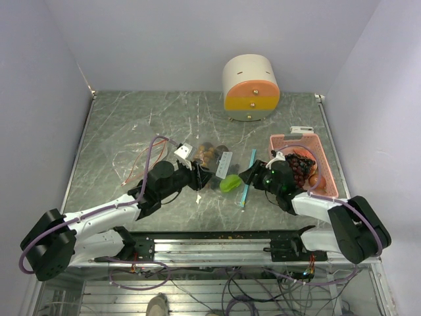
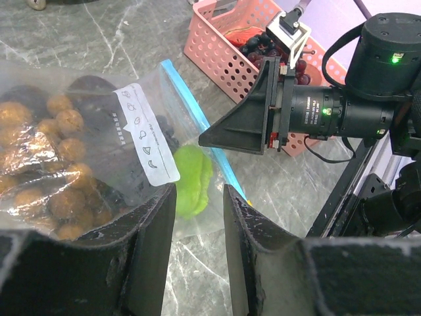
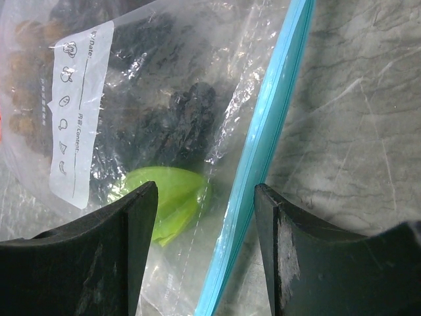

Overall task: Open the zip-top bag and remove the fake food
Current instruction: Open the zipper of the food storage bag at the center of the board.

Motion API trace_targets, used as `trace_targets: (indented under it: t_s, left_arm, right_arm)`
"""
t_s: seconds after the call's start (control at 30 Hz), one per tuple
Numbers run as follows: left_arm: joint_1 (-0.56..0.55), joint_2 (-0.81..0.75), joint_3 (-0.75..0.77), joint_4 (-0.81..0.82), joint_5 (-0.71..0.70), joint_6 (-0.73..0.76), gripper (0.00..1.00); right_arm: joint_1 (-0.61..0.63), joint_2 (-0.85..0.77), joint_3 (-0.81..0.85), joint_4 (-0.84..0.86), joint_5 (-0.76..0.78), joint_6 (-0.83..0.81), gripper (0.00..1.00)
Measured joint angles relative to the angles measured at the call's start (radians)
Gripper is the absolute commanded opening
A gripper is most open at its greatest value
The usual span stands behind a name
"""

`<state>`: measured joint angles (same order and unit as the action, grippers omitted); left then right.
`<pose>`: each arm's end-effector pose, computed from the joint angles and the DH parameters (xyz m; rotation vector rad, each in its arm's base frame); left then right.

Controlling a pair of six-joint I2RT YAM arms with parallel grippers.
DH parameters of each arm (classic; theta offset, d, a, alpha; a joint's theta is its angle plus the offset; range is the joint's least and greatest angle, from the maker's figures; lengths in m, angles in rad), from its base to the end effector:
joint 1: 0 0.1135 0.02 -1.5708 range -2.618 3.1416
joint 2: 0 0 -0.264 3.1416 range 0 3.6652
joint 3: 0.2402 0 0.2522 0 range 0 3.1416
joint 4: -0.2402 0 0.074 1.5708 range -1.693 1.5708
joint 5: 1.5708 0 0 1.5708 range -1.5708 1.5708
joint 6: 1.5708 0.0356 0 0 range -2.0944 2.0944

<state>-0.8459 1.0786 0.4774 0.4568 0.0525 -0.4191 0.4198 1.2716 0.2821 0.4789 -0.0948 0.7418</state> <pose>0.1575 -0.1806 0.2413 0.4249 1.7659 -0.9671 0.2016 0.0937 0.1405 0.2897 2.1618 0.7876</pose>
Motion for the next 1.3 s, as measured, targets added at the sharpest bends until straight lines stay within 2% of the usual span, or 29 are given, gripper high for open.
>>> trace_targets:
  t_s: [0.1,0.23,0.37,0.53,0.73,0.83,1.0,1.13,1.3]
  left_arm:
    - [0.0,-0.003,0.0,0.0,-0.001,0.0,0.45]
    - [0.0,-0.003,0.0,-0.001,-0.001,0.0,0.45]
    - [0.0,-0.003,0.0,0.0,-0.002,0.0,0.45]
    - [0.0,-0.003,0.0,-0.002,-0.001,0.0,0.45]
    - [-0.005,-0.003,0.0,-0.007,-0.005,0.0,0.48]
    - [-0.047,0.01,0.017,-0.028,-0.046,0.003,0.51]
    - [-0.254,0.077,0.082,-0.049,-0.233,0.025,0.57]
    - [-0.412,0.215,0.208,-0.1,-0.421,0.048,0.59]
    - [-0.522,0.408,0.401,-0.229,-0.665,0.06,0.58]
  right_arm:
    - [0.0,0.014,0.0,0.013,-0.004,0.0,0.6]
    - [0.0,0.024,0.0,0.032,-0.014,0.0,0.51]
    - [0.0,0.025,0.0,0.06,-0.035,-0.003,0.32]
    - [-0.001,0.029,0.002,0.092,-0.064,-0.009,0.0]
    - [0.002,0.008,0.007,0.104,-0.089,-0.004,0.0]
    - [0.021,-0.035,0.011,0.098,-0.09,-0.001,0.0]
    - [0.118,-0.116,0.063,0.065,-0.059,-0.006,0.0]
    - [0.196,-0.136,0.112,0.049,-0.034,-0.005,0.0]
    - [0.238,-0.151,0.135,0.01,-0.005,-0.005,0.0]
